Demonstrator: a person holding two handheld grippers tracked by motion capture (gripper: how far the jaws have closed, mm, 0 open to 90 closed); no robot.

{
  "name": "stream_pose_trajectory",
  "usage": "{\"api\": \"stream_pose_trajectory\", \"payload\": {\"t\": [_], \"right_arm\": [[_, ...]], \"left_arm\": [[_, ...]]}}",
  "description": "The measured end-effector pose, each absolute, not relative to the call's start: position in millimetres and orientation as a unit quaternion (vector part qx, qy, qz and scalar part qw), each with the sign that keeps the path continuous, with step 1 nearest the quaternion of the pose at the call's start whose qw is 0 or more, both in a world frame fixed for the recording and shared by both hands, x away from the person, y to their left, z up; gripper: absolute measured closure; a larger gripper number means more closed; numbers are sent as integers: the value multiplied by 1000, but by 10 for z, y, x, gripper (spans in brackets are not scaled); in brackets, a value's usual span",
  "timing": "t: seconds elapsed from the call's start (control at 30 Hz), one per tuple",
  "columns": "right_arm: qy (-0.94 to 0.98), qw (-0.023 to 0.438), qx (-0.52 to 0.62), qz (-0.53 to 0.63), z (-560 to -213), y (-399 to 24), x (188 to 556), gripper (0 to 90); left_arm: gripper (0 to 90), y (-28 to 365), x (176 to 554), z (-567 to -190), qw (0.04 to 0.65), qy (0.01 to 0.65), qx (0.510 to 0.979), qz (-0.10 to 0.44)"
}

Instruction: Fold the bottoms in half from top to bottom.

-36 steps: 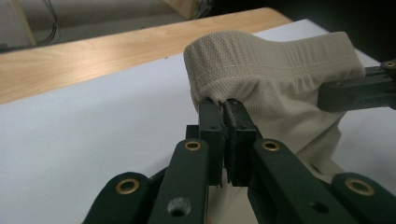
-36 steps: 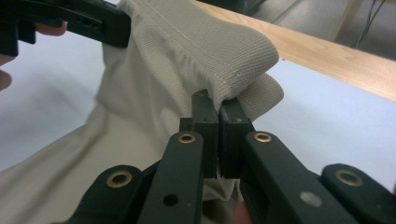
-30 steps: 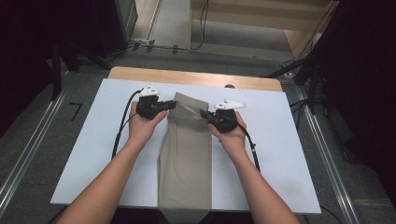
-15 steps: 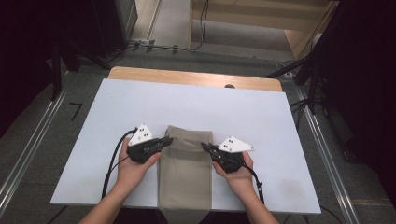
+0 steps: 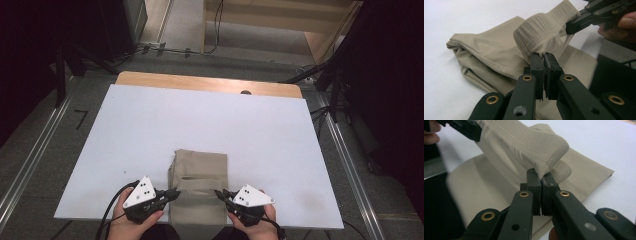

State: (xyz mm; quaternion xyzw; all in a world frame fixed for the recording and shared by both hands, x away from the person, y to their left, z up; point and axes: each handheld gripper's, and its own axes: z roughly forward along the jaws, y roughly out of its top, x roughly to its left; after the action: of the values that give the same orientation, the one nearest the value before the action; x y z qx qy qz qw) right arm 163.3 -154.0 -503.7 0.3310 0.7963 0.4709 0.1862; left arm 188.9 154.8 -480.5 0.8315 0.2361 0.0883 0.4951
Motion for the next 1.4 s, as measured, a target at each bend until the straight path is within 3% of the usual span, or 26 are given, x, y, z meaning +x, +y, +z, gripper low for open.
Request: {"api": "stream_pose_trajectory", "payload": {"t": [0.3,0.43,0.47,0.5,0.53,0.57,0.6,0.73,1.0,1.1,1.4], "right_arm": [[819,193,301,449,-5001,-1537,1154,865],[830,152,304,441,-5073,-1570,1093,824],[834,139,300,441,-5096,-1577,1084,718],[839,133,297,436,-5101,-1577,1067,425],[839,133,297,436,-5101,-1577,1067,425],[832,114,305,449,-5038,-1600,1086,282],[832,114,305,449,-5038,-1600,1086,282],[811,112,306,486,-4868,-1674,1145,120],[790,137,372,468,-4775,-1747,1631,130],[792,152,396,440,-4826,-1751,1874,258],[795,136,454,379,-5115,-1691,2531,360]], "left_arm": [[883,1541,1419,-4806,458,198,863,84],[862,1534,1378,-4878,439,190,877,44],[831,1539,1383,-4895,441,187,877,37],[671,1550,1392,-4896,448,189,873,39],[671,1566,1417,-4881,459,194,866,38],[485,1589,1447,-4852,469,201,859,39],[444,1613,1476,-4822,481,211,850,47],[415,1690,1685,-4733,488,234,838,68],[496,1526,2297,-4671,477,288,826,86],[405,1440,2554,-4693,474,324,817,59],[445,1502,2873,-5005,402,386,828,66]]}}
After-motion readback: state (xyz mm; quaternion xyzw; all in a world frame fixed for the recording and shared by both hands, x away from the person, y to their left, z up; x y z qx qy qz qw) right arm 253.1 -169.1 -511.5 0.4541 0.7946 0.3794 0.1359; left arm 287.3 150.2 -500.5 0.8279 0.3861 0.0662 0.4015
